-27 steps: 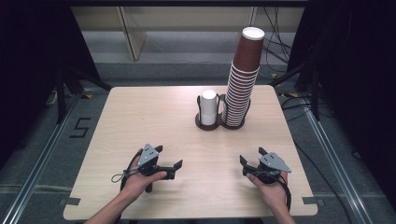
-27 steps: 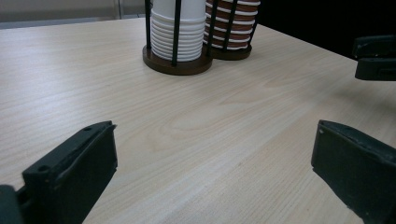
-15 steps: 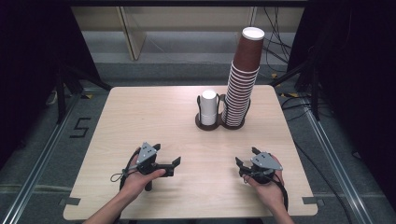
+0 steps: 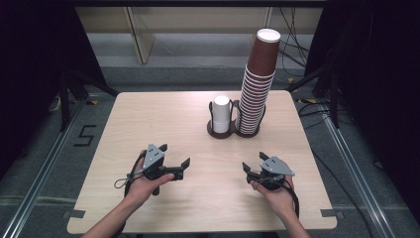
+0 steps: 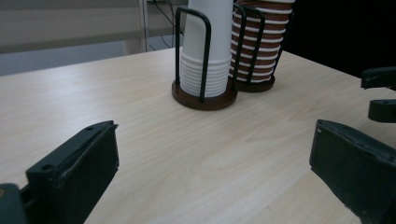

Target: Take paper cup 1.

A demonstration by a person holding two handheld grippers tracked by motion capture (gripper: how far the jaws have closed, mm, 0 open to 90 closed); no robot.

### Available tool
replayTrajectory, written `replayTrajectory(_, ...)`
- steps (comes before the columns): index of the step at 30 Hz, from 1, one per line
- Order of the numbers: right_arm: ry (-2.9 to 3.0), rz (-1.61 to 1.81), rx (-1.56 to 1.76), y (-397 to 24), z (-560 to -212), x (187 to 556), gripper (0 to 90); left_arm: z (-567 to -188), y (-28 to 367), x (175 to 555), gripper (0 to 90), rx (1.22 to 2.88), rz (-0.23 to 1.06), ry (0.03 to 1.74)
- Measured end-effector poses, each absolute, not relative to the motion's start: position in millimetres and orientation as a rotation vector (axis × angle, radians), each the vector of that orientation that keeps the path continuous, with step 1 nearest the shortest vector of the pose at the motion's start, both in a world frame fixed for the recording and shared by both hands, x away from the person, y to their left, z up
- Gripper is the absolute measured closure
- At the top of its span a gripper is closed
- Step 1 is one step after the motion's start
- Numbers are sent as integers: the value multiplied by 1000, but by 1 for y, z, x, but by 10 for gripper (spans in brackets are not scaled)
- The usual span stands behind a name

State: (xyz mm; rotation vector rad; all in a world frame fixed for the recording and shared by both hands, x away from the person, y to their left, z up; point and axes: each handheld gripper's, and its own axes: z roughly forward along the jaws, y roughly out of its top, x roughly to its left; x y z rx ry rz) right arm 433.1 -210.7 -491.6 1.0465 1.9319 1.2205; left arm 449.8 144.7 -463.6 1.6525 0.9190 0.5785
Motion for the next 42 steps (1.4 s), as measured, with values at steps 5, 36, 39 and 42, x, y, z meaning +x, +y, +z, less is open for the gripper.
replayTrajectory(5,1909,1269,1044,-191,-485,456,299,-442,121,483,33,1652,591,856)
replayTrajectory(36,1893,1255,1184,-131,-499,581,295,-414,26,616,217,1719,648,818)
replayTrajectory(39,1898,1266,1168,-128,-501,585,287,-416,22,619,222,1736,651,813)
replayTrajectory(42,1896,1252,1161,-126,-502,588,285,-420,20,622,226,1749,648,811)
